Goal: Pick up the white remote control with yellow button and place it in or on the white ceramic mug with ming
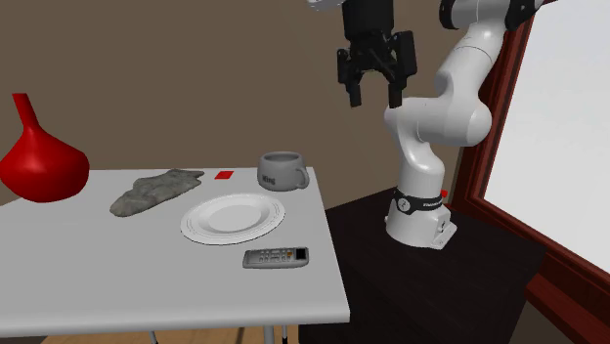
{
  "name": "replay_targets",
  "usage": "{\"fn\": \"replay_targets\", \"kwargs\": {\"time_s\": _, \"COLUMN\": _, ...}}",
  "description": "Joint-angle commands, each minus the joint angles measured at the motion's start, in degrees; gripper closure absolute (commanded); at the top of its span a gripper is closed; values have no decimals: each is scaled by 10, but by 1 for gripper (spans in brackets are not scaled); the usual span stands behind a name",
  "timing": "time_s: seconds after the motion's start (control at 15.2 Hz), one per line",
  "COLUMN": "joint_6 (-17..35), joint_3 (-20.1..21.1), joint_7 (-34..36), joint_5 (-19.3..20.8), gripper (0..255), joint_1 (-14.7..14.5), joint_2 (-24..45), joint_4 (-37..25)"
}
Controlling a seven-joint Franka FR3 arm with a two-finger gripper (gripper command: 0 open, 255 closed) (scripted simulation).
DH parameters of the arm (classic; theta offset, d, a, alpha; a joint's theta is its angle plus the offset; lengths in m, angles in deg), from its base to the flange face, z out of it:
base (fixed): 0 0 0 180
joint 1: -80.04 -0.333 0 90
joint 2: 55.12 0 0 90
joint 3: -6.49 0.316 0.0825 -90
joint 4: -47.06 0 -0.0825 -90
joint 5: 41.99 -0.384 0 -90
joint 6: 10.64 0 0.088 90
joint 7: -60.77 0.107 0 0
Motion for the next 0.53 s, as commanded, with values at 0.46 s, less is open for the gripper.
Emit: {"fn": "replay_targets", "kwargs": {"time_s": 0.46, "joint_6": 163, "joint_3": 15, "joint_7": 44, "joint_5": -7, "gripper": 0, "joint_1": 24, "joint_2": 90, "joint_4": 51}}
